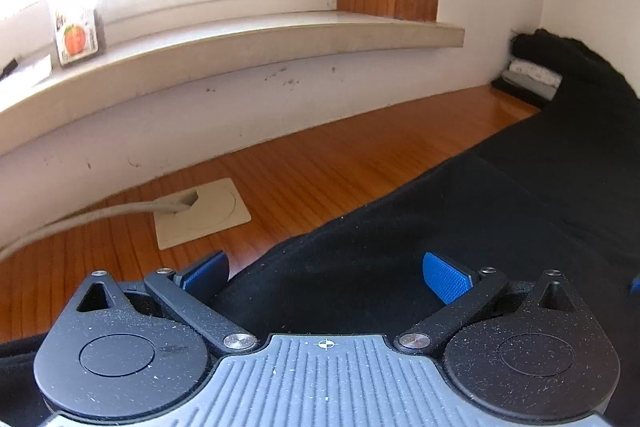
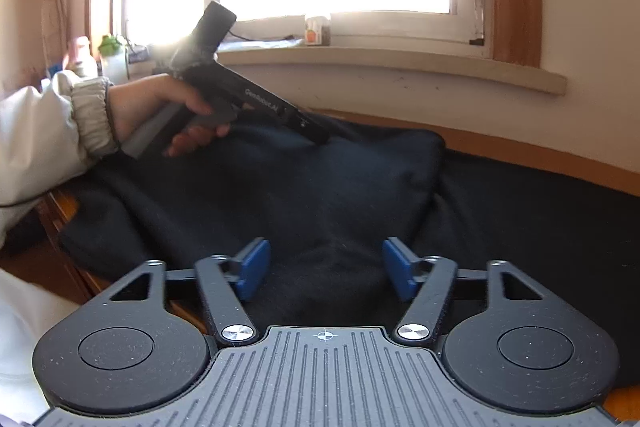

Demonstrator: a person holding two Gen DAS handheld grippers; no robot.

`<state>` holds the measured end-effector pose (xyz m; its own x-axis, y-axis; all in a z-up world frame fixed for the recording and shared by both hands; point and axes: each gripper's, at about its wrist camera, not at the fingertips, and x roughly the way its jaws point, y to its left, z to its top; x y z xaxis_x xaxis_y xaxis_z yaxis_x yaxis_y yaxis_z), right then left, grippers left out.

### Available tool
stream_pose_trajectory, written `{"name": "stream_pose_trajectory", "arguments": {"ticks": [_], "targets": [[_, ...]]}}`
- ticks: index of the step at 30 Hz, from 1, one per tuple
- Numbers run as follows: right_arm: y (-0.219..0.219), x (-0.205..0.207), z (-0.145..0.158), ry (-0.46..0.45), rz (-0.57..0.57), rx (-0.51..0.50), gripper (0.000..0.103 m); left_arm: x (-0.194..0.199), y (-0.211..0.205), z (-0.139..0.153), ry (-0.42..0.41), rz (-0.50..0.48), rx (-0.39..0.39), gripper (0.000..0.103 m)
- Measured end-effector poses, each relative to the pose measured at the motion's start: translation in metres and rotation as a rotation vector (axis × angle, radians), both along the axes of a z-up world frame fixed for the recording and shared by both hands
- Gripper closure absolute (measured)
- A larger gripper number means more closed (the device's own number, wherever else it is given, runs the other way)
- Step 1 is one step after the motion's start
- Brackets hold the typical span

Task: Fold clothes
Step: 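Open the right gripper and lift it off the pants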

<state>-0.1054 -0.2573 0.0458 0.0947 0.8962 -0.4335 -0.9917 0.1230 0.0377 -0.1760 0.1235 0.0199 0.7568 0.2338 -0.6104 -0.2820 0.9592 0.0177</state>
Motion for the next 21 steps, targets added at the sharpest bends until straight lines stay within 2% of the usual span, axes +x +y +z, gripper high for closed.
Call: {"name": "stream_pose_trajectory", "arguments": {"ticks": [2,6,9,11,15,18,21], "targets": [[-0.006,0.006,0.001,0.022,-0.012,0.016,0.019,0.002,-0.003,0.000,0.007,0.001,0.022,0.000],[-0.016,0.003,0.006,-0.043,-0.047,0.076,0.017,0.001,-0.003,-0.002,0.015,0.002,0.024,0.000],[-0.019,0.004,0.008,-0.073,-0.084,0.106,0.002,-0.001,-0.005,-0.002,0.017,0.004,0.030,0.000],[-0.023,0.009,0.009,-0.084,-0.122,0.123,0.000,-0.001,-0.006,-0.002,0.018,0.004,0.038,0.000],[-0.044,0.030,0.007,-0.018,-0.194,0.175,0.000,0.000,-0.005,-0.003,0.018,0.004,0.032,0.000],[-0.059,0.049,0.008,0.062,-0.273,0.178,0.000,0.000,-0.004,-0.003,0.024,0.002,0.019,0.000],[-0.078,0.067,0.011,0.097,-0.354,0.216,0.000,0.002,0.003,-0.004,0.036,-0.007,-0.032,0.000]]}}
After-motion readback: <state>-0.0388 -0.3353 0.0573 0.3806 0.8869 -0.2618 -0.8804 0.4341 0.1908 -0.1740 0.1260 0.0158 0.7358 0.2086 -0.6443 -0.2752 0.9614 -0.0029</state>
